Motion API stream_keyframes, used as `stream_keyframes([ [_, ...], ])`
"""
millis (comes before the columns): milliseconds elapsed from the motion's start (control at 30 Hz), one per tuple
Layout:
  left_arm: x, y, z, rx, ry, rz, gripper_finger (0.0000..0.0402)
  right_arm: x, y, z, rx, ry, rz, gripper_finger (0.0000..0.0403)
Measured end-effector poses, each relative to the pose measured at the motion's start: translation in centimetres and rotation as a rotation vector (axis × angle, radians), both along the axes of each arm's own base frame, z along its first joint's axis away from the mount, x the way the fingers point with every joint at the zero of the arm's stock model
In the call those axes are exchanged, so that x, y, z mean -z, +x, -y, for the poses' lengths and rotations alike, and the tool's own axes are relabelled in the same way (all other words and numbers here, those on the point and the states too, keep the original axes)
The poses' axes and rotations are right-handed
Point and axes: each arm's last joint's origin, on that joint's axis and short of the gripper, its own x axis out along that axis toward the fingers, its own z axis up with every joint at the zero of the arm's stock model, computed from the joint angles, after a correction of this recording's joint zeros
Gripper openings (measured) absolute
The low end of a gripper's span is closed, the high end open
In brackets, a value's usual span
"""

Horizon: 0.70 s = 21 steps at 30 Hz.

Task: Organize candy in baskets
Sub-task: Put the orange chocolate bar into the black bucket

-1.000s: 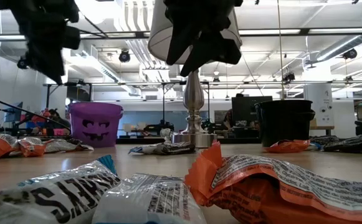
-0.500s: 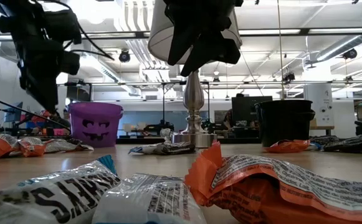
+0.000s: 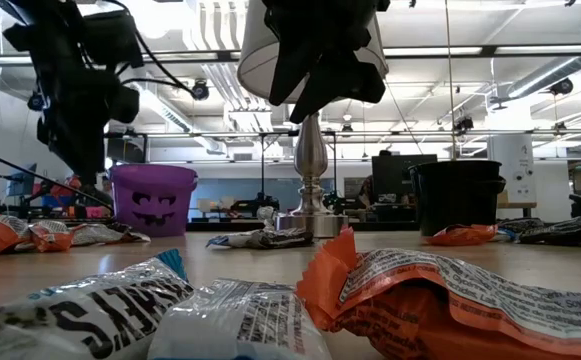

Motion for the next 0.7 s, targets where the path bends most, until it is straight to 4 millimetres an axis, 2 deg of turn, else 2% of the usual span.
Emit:
stream_keyframes([
  [233, 1.1, 1.4, 0.4, 0.005, 0.018, 0.034, 0.0186, 0.0, 0.0, 0.0, -0.009, 0.0, -0.001, 0.0148],
  [533, 3.7, 1.1, 0.8, -0.019, -0.025, -0.063, 0.0186, 0.0, -0.1, -0.4, -0.036, 0.015, -0.004, 0.0148],
  [700, 4.2, 1.4, 1.1, -0.013, -0.03, -0.05, 0.0186, 0.0, -0.1, -0.5, -0.045, 0.011, -0.004, 0.0148],
])
